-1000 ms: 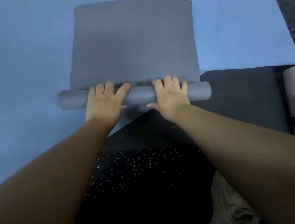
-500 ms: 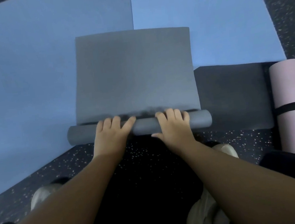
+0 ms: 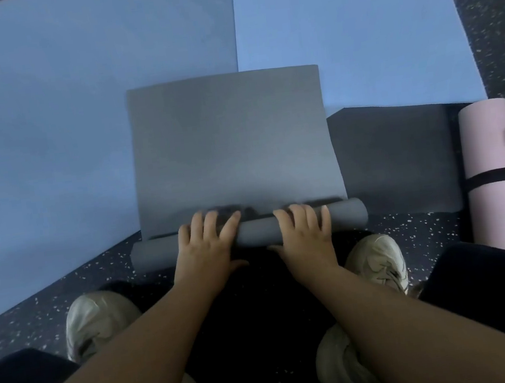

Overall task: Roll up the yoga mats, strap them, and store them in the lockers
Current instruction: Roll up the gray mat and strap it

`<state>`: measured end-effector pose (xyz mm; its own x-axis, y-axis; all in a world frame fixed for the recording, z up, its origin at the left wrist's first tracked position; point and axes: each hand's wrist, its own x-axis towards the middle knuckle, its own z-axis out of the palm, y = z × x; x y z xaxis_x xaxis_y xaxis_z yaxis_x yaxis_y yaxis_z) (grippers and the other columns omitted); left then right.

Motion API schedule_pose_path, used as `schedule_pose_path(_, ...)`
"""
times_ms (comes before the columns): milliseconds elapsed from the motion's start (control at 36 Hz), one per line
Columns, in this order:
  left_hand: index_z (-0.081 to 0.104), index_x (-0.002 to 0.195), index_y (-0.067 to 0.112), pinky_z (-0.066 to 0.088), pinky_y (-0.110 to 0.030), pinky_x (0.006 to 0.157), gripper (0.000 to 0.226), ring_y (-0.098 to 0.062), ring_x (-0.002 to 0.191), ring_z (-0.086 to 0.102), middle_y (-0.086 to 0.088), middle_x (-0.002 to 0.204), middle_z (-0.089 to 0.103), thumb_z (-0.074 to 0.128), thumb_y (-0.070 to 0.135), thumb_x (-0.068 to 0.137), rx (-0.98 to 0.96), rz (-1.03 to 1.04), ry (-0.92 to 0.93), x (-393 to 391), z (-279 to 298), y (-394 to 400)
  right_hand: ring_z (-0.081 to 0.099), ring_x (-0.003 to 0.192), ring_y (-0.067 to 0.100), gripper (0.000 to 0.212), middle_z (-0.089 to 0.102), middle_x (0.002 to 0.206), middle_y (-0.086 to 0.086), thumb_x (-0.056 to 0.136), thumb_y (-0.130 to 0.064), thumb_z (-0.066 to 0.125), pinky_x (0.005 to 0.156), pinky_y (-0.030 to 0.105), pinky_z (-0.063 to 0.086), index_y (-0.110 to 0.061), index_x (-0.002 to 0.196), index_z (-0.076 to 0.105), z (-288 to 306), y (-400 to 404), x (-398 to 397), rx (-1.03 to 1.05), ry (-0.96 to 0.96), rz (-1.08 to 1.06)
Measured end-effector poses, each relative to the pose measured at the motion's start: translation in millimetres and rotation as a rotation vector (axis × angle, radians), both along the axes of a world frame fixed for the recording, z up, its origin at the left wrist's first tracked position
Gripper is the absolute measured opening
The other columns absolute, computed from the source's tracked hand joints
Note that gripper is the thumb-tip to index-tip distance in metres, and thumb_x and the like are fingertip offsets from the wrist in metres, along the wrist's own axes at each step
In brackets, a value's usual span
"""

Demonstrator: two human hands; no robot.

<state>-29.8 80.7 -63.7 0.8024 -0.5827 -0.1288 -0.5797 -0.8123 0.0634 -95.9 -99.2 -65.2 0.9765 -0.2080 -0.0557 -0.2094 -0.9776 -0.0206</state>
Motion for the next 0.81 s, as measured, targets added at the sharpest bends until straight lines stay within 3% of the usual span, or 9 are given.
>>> schedule_pose_path(56, 0.040, 0.140, 0.021, 0.040, -0.064, 0.095, 0.106, -0.047, 0.125, 0.047, -0.024, 0.136, 0.051, 0.064, 0.071, 0.049, 0.030, 0.008, 0.026, 3, 2, -2, 0.052, 0.121, 0.035, 0.084, 0.062, 0.124, 0.017, 0.057, -0.047, 0.085, 0.101, 0.066, 0.031, -0.012, 0.127, 0.055, -2, 6, -5, -0.017, -0.026, -0.008)
schedule_pose_path(167, 0.046, 0.143, 0.020, 0.031, -0.069, 0.100, 0.108, -0.043, 0.135, 0.039, -0.020, 0.146, 0.043, 0.061, 0.076, 0.052, 0.054, 0.030, 0.125, 25, 8, -10, 0.031, 0.136, 0.033, 0.093, 0.049, 0.142, 0.015, 0.063, -0.037, 0.083, 0.112, 0.060, 0.020, -0.013, 0.140, 0.037, -2, 6, -6, 0.020, -0.073, 0.032)
schedule_pose_path(278, -0.008, 0.153, 0.032, 0.001, -0.060, 0.114, 0.108, -0.031, 0.149, -0.007, -0.009, 0.162, -0.006, 0.043, 0.082, 0.072, 0.124, 0.015, 0.189, 47, 6, -15, 0.025, 0.141, 0.032, 0.086, 0.031, 0.151, 0.012, 0.072, -0.031, 0.071, 0.112, 0.056, 0.010, -0.014, 0.145, 0.031, 0, -5, -3, 0.069, -0.086, 0.066)
schedule_pose_path(389, -0.022, 0.149, 0.033, -0.005, -0.056, 0.115, 0.102, -0.026, 0.147, -0.019, -0.004, 0.160, -0.020, 0.028, 0.083, 0.076, 0.142, 0.008, 0.258, 59, 8, -17, 0.022, 0.143, 0.031, 0.093, 0.024, 0.154, 0.009, 0.069, -0.031, 0.076, 0.113, 0.058, 0.010, -0.016, 0.147, 0.028, 0, -13, -7, 0.063, -0.069, 0.059)
schedule_pose_path(472, -0.021, 0.149, 0.032, -0.005, -0.055, 0.116, 0.100, -0.022, 0.147, -0.020, -0.003, 0.160, -0.020, 0.024, 0.082, 0.076, 0.154, -0.005, 0.270, 62, 9, -17, 0.014, 0.145, 0.032, 0.105, 0.018, 0.156, 0.012, 0.067, -0.042, 0.079, 0.110, 0.063, 0.009, -0.014, 0.150, 0.022, -2, -13, -6, 0.093, 0.042, 0.035)
schedule_pose_path(583, -0.018, 0.150, 0.031, -0.009, -0.052, 0.117, 0.103, -0.019, 0.146, -0.021, -0.001, 0.161, -0.018, 0.004, 0.085, 0.066, 0.113, 0.007, 0.287, 69, 11, -18, -0.029, 0.141, 0.021, 0.102, -0.018, 0.159, 0.001, 0.083, -0.057, 0.058, 0.110, 0.060, -0.017, -0.023, 0.152, -0.010, 5, -15, 15, 0.173, 0.263, 0.018)
schedule_pose_path(667, -0.009, 0.153, 0.028, -0.009, -0.050, 0.117, 0.106, -0.017, 0.148, -0.015, 0.000, 0.162, -0.010, -0.003, 0.084, 0.063, 0.090, -0.001, 0.266, 73, 13, -19, -0.038, 0.138, 0.019, 0.104, -0.030, 0.157, -0.001, 0.085, -0.064, 0.050, 0.109, 0.054, -0.023, -0.026, 0.152, -0.019, 11, -17, 27, 0.188, 0.394, -0.014)
schedule_pose_path(722, 0.007, 0.155, 0.023, -0.002, -0.049, 0.118, 0.099, -0.018, 0.150, -0.002, -0.002, 0.163, 0.006, 0.005, 0.082, 0.075, 0.027, -0.002, 0.204, 74, 11, -17, -0.036, 0.140, 0.022, 0.106, -0.031, 0.157, 0.000, 0.084, -0.067, 0.051, 0.110, 0.056, -0.021, -0.026, 0.152, -0.020, 13, -16, 32, 0.179, 0.417, -0.030)
schedule_pose_path(806, 0.043, 0.144, 0.013, 0.021, -0.049, 0.114, 0.075, -0.023, 0.143, 0.031, -0.008, 0.151, 0.040, 0.022, 0.059, 0.089, -0.154, -0.001, 0.111, 71, 6, -14, -0.035, 0.141, 0.024, 0.109, -0.031, 0.157, 0.000, 0.082, -0.068, 0.052, 0.111, 0.056, -0.020, -0.026, 0.151, -0.022, 16, -17, 38, 0.179, 0.462, -0.036)
